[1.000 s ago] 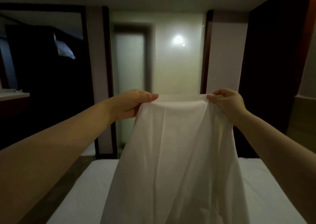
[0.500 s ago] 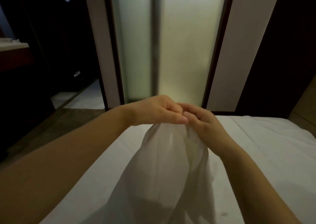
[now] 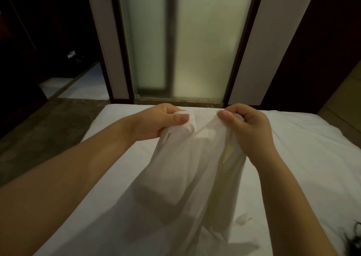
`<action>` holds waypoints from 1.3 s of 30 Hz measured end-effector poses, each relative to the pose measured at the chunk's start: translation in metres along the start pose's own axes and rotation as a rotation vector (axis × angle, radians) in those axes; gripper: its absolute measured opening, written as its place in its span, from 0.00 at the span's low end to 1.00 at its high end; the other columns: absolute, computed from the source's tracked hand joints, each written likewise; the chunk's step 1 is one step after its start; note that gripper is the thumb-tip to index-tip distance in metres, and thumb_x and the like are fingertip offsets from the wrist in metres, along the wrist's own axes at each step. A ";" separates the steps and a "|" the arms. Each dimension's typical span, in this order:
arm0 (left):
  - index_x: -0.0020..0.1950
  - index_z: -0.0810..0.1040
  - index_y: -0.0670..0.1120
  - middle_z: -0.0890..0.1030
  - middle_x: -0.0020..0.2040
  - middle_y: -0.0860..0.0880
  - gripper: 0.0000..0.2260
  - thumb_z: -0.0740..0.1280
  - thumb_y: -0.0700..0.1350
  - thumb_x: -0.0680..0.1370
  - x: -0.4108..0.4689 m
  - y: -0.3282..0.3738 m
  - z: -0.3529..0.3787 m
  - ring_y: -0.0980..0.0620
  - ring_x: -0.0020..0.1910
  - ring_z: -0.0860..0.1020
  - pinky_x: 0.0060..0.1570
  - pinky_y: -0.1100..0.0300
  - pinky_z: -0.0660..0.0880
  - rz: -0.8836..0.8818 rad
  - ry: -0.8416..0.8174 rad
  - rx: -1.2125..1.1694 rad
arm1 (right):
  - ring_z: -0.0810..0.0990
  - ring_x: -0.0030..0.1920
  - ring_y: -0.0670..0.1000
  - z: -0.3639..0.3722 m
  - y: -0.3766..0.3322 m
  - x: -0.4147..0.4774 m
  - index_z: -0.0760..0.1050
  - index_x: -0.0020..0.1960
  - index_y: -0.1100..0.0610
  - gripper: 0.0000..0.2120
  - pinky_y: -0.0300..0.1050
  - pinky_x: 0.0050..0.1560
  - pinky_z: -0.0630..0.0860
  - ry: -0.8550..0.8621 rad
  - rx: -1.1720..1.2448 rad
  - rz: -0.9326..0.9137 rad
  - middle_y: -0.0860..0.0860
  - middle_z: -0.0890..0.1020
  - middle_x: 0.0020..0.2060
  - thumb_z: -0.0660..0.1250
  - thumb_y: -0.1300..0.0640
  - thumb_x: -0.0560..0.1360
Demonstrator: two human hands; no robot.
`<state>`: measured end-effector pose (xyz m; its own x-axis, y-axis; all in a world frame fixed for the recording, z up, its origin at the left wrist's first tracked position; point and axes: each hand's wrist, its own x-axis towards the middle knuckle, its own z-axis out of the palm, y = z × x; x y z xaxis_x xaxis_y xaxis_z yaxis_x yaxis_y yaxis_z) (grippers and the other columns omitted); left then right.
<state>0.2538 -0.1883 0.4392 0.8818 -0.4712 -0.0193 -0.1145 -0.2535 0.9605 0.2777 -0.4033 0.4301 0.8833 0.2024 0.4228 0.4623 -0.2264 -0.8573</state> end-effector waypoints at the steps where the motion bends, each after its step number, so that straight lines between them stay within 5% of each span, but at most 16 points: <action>1: 0.33 0.83 0.51 0.79 0.32 0.55 0.23 0.71 0.70 0.58 0.005 0.001 0.000 0.60 0.31 0.76 0.34 0.68 0.74 0.002 0.001 0.003 | 0.74 0.32 0.37 -0.002 0.000 0.000 0.77 0.34 0.50 0.10 0.26 0.32 0.68 0.001 -0.009 -0.004 0.38 0.77 0.27 0.70 0.56 0.73; 4: 0.41 0.84 0.49 0.80 0.38 0.52 0.22 0.65 0.66 0.65 0.017 0.009 0.006 0.57 0.35 0.78 0.40 0.65 0.75 -0.007 0.002 0.128 | 0.75 0.34 0.36 -0.014 0.002 -0.002 0.77 0.35 0.48 0.09 0.25 0.34 0.70 -0.027 -0.070 -0.022 0.35 0.78 0.29 0.69 0.57 0.74; 7: 0.32 0.81 0.57 0.78 0.32 0.59 0.15 0.63 0.66 0.66 0.028 0.019 0.011 0.61 0.32 0.76 0.38 0.70 0.72 0.013 -0.065 0.224 | 0.77 0.36 0.36 -0.031 0.003 -0.009 0.77 0.35 0.46 0.09 0.26 0.36 0.70 -0.052 -0.130 -0.062 0.34 0.79 0.31 0.69 0.57 0.72; 13: 0.33 0.81 0.51 0.79 0.30 0.58 0.14 0.63 0.58 0.68 0.056 0.040 0.008 0.61 0.31 0.78 0.33 0.70 0.73 -0.065 -0.179 0.208 | 0.77 0.35 0.37 -0.061 -0.002 -0.006 0.77 0.36 0.45 0.08 0.26 0.35 0.71 0.009 -0.228 -0.109 0.36 0.79 0.32 0.69 0.54 0.73; 20: 0.36 0.84 0.48 0.81 0.34 0.54 0.25 0.76 0.68 0.54 0.075 0.040 0.009 0.58 0.33 0.79 0.35 0.68 0.76 -0.005 -0.292 -0.012 | 0.79 0.40 0.39 -0.081 -0.011 -0.009 0.76 0.42 0.41 0.06 0.29 0.37 0.75 0.049 -0.228 -0.177 0.34 0.80 0.36 0.63 0.42 0.67; 25: 0.55 0.77 0.40 0.82 0.40 0.52 0.43 0.73 0.71 0.54 0.072 0.055 0.010 0.55 0.40 0.80 0.41 0.65 0.77 -0.072 -0.180 0.137 | 0.79 0.41 0.37 -0.086 -0.006 -0.012 0.75 0.42 0.38 0.04 0.29 0.39 0.76 0.027 -0.227 -0.189 0.32 0.79 0.35 0.64 0.43 0.68; 30: 0.47 0.78 0.45 0.79 0.40 0.52 0.18 0.61 0.58 0.71 0.059 0.064 0.020 0.56 0.41 0.79 0.42 0.66 0.77 -0.084 -0.027 0.283 | 0.77 0.42 0.34 -0.087 0.004 -0.014 0.75 0.44 0.38 0.11 0.25 0.42 0.73 0.010 -0.276 -0.245 0.31 0.77 0.35 0.66 0.55 0.75; 35: 0.50 0.78 0.34 0.76 0.41 0.46 0.13 0.60 0.44 0.80 0.048 0.062 0.032 0.55 0.40 0.75 0.42 0.65 0.75 0.015 0.223 0.319 | 0.79 0.43 0.38 -0.078 0.004 -0.015 0.75 0.45 0.36 0.12 0.28 0.41 0.73 -0.010 -0.188 -0.258 0.29 0.79 0.39 0.66 0.55 0.75; 39: 0.47 0.82 0.41 0.81 0.39 0.51 0.07 0.64 0.39 0.78 0.038 0.062 0.037 0.62 0.37 0.78 0.39 0.71 0.75 0.044 0.349 0.340 | 0.78 0.42 0.38 -0.069 0.003 -0.015 0.75 0.40 0.39 0.12 0.29 0.41 0.73 -0.068 -0.170 -0.289 0.31 0.79 0.38 0.68 0.57 0.74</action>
<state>0.2634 -0.2536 0.4875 0.9668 -0.1911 0.1695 -0.2469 -0.5286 0.8122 0.2710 -0.4727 0.4412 0.7096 0.3428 0.6156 0.7039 -0.3050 -0.6415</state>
